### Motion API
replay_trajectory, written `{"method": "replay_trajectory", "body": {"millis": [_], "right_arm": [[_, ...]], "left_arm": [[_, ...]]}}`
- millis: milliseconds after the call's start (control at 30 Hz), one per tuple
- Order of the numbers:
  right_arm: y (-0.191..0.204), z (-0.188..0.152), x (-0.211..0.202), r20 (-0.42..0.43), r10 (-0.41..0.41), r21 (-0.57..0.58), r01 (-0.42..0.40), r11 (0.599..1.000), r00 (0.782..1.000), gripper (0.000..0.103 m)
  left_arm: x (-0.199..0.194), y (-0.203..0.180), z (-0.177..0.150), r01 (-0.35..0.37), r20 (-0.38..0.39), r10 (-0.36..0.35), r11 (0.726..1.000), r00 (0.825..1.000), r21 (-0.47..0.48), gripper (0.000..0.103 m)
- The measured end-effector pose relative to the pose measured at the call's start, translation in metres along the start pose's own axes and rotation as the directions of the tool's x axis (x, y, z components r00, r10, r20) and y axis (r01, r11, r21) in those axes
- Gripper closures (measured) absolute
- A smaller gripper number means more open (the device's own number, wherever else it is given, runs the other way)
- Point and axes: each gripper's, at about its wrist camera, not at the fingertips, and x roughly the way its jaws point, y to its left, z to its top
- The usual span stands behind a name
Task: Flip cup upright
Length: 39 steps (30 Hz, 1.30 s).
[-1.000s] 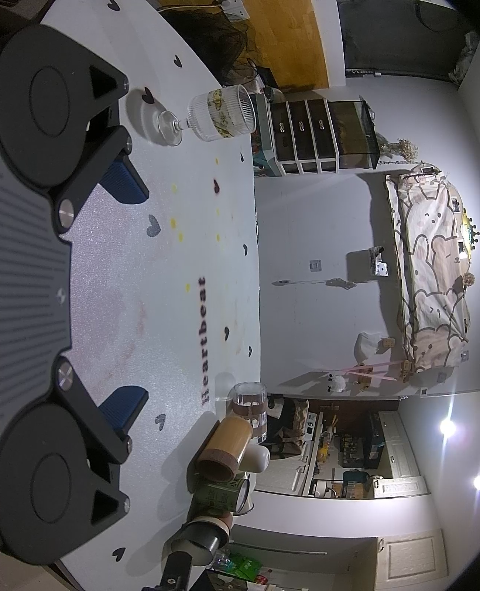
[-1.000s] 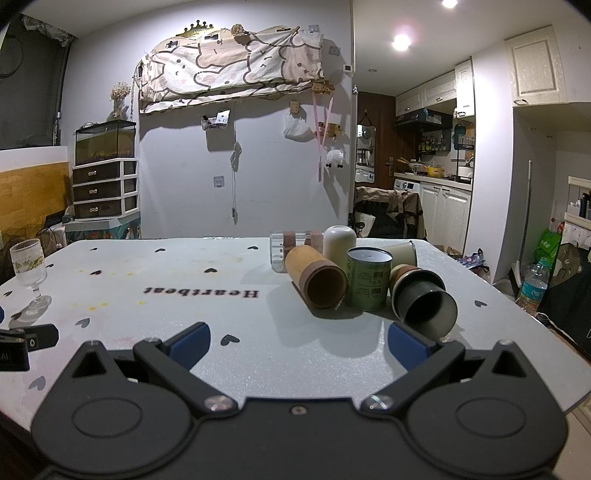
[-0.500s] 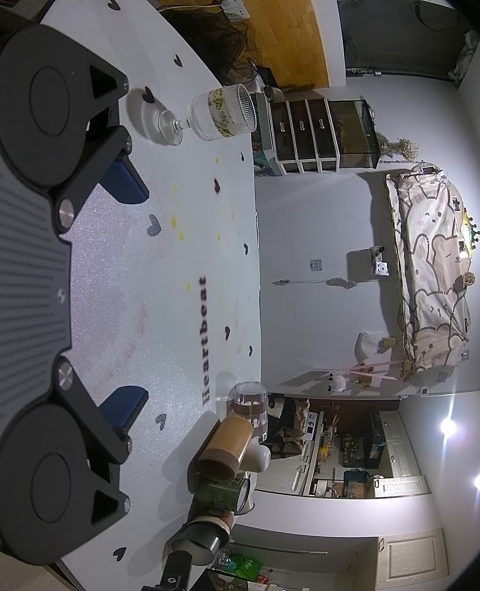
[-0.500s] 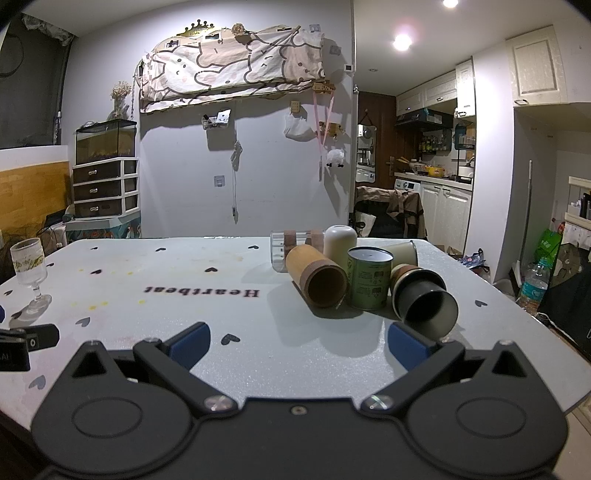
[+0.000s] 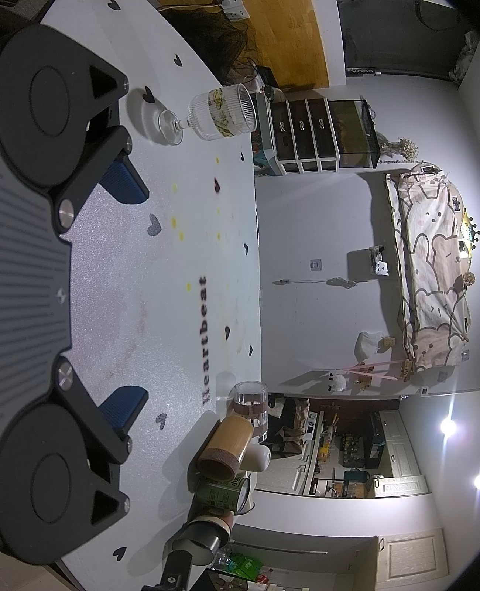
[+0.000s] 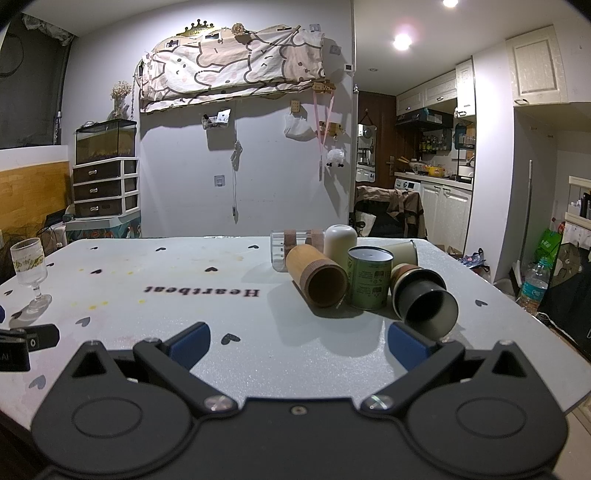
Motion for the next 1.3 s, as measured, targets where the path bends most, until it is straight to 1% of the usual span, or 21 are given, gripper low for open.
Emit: {"method": "replay_trajectory", "body": {"millis": [733,833,900,1067,1200,1300], "right_arm": [[0.0,0.0,0.0,0.001,-0.003,-0.001,0.003,1.0,1.0,0.0],[-0.008,0.003,0.012,0.004,-0.007,0.017,0.007,1.0,1.0,0.0],[-0.03,-0.003,0.026,0.007,-0.043,0.041,0.042,0.998,0.999,0.0],[-0.074,0.003,0.067,0.012,-0.149,0.077,0.148,0.986,0.989,0.0],[-0.103,0.014,0.089,0.017,-0.174,0.091,0.172,0.981,0.985,0.0],[-0.122,0.015,0.113,0.015,-0.189,0.086,0.187,0.979,0.982,0.0]], "left_arm": [[0.0,0.003,-0.001,0.0,0.0,0.0,1.0,1.0,0.0,0.0],[0.0,0.004,-0.001,0.002,-0.001,-0.002,1.0,1.0,0.0,0.0],[0.001,0.002,-0.001,0.001,-0.003,-0.001,1.0,1.0,-0.003,0.0],[0.001,-0.001,-0.001,0.002,-0.005,-0.002,1.0,1.0,-0.006,0.0],[0.002,0.0,-0.007,0.008,-0.008,-0.008,1.0,1.0,-0.003,0.0],[0.002,0.002,-0.007,0.008,-0.009,-0.008,1.0,1.0,-0.004,0.0]]}}
